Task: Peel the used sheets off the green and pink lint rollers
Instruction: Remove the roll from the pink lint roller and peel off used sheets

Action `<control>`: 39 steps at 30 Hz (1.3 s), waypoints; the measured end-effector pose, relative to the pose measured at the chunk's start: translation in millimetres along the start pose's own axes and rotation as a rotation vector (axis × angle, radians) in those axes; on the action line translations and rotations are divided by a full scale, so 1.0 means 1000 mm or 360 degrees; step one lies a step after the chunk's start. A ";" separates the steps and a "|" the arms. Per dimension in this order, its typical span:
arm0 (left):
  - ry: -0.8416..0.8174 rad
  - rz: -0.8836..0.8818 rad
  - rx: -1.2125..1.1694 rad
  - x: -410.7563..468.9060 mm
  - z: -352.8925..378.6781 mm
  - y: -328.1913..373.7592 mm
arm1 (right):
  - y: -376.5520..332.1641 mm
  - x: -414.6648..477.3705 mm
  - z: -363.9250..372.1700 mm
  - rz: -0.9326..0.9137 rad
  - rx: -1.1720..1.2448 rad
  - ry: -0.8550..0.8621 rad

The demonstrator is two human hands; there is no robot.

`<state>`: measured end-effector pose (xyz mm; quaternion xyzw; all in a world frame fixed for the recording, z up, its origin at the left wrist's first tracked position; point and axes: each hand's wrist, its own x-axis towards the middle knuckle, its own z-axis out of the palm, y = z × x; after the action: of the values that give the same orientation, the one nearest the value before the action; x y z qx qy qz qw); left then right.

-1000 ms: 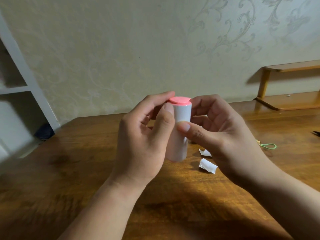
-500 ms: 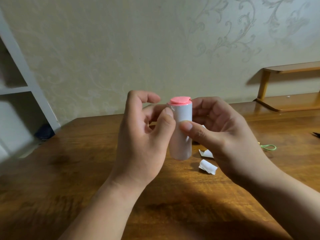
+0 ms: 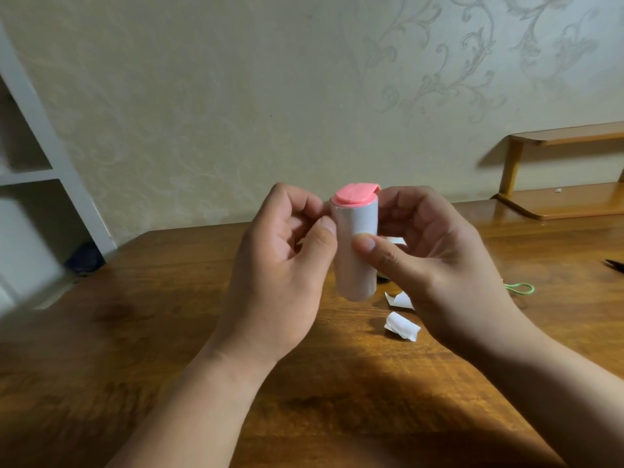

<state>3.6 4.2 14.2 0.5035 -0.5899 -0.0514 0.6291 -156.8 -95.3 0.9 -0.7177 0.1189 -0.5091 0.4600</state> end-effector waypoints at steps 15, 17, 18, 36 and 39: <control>0.0165 -0.0021 0.0448 0.001 0.001 0.003 | 0.007 -0.001 0.000 -0.0498 -0.0888 0.0245; 0.0146 -0.0042 0.0435 0.001 0.000 0.002 | 0.007 -0.001 -0.001 -0.0517 -0.0947 0.0243; 0.0138 -0.0050 0.0426 0.002 -0.001 0.001 | 0.007 0.000 -0.001 -0.0520 -0.0974 0.0243; -0.0145 -0.0571 -0.0626 0.011 -0.007 -0.004 | -0.001 0.000 0.000 0.0149 0.0099 -0.0056; -0.0100 -0.0527 -0.0542 0.010 -0.005 -0.005 | -0.002 0.000 0.000 0.0139 0.0073 -0.0060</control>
<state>13.1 -2.5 18.5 0.4783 -0.5014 -0.2682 0.6693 -157.8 -94.2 2.1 -0.7105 0.1298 -0.4775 0.5003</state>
